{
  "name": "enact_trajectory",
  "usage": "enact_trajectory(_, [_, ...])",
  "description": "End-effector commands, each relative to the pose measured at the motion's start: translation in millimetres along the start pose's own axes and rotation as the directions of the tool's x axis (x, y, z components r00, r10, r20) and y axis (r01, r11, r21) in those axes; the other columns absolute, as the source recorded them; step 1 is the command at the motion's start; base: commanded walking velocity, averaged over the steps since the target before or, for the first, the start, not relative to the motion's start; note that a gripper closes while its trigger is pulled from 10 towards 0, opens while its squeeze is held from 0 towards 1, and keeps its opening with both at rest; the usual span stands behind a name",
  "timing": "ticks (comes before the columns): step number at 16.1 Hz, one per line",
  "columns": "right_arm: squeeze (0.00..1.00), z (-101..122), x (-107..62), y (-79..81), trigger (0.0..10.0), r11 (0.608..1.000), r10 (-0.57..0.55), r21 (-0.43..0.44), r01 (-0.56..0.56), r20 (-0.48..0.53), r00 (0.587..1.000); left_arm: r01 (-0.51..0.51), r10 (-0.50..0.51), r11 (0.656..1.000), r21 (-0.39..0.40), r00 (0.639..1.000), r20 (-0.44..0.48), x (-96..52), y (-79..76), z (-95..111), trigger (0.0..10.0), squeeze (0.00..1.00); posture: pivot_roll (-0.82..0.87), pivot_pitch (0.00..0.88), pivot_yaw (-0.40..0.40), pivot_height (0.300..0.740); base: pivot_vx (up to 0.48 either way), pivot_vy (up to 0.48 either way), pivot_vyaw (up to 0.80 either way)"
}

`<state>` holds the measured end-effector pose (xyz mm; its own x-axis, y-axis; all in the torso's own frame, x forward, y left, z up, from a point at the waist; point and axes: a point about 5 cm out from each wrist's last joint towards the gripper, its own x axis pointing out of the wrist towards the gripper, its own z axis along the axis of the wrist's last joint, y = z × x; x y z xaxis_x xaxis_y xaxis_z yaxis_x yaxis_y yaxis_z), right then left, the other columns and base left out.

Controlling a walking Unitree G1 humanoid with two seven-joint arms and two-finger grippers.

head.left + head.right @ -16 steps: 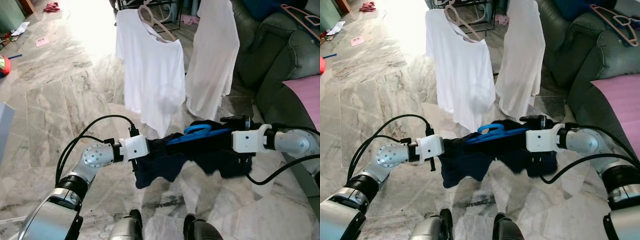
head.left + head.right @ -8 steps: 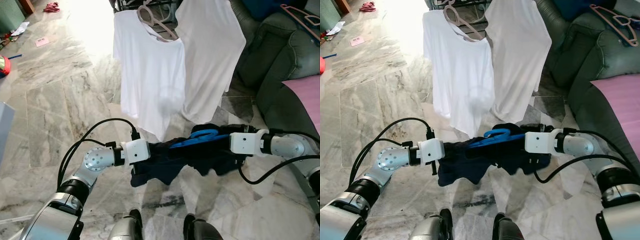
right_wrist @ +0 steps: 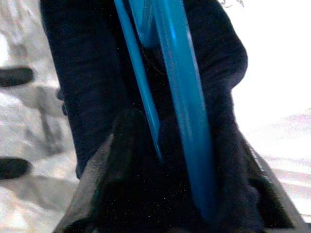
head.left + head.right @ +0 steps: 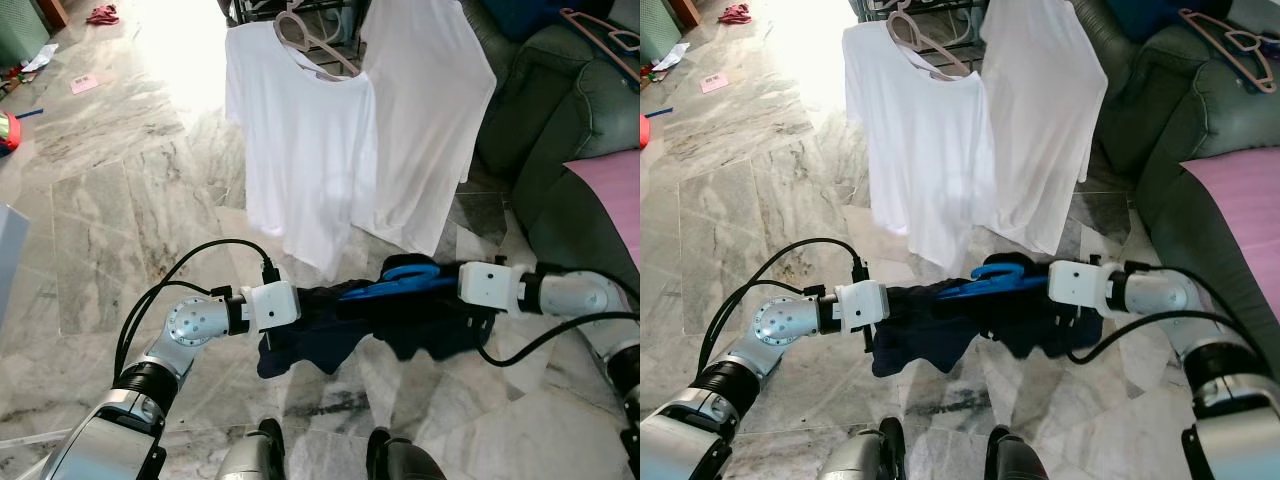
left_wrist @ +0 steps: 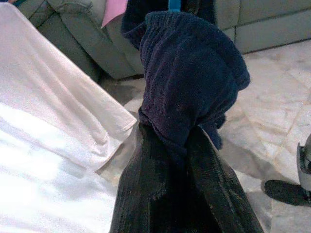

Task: Hang hanger

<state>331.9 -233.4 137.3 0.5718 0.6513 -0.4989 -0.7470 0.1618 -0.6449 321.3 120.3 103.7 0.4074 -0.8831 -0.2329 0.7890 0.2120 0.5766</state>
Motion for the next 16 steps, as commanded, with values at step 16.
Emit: enact_trajectory(16, [0.00, 9.7, 16.2, 23.1, 0.0, 0.994, 0.053, 0.089, -0.063, 0.106, 0.993, -0.171, 0.171, 0.985, 0.032, 0.985, 0.001, 2.3, 12.1, 1.9, 1.9, 0.15, 0.00, 0.244, 0.022, 0.740, 0.000, 0.000, 0.00])
